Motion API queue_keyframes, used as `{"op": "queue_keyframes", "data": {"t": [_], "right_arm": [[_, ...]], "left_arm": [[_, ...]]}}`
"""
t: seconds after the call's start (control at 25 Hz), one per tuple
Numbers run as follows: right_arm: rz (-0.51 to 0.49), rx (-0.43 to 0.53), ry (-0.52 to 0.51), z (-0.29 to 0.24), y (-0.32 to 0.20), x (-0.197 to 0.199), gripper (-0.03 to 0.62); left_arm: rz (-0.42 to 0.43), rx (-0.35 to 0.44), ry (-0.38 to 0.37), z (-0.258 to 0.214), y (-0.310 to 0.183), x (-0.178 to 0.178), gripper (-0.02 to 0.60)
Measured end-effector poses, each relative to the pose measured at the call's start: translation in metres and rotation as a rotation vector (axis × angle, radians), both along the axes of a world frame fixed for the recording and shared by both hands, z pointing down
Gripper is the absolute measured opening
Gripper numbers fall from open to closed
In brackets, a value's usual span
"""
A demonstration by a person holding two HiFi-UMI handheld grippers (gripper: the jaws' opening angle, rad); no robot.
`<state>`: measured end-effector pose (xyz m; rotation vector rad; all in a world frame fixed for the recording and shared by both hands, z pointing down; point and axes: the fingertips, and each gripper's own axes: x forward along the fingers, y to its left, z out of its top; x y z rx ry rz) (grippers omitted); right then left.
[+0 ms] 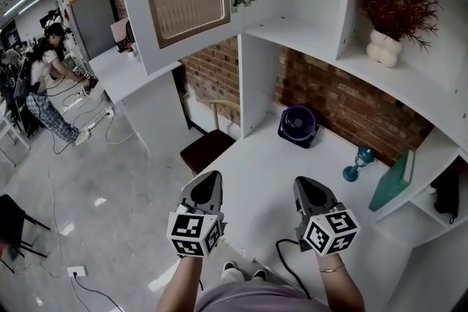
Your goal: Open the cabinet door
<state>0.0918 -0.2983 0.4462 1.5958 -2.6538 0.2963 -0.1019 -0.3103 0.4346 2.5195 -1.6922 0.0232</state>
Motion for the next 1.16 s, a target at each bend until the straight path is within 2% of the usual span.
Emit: {"op": "queue_keyframes", "data": {"t": [1.16], "right_arm": [[-0.014,-0.056,-0.006,0.018,0.006,-0.002,0.003]], "left_arm": [[0.014,-0.036,0.037,0.016,-0.003,0.013,0.002]]}}
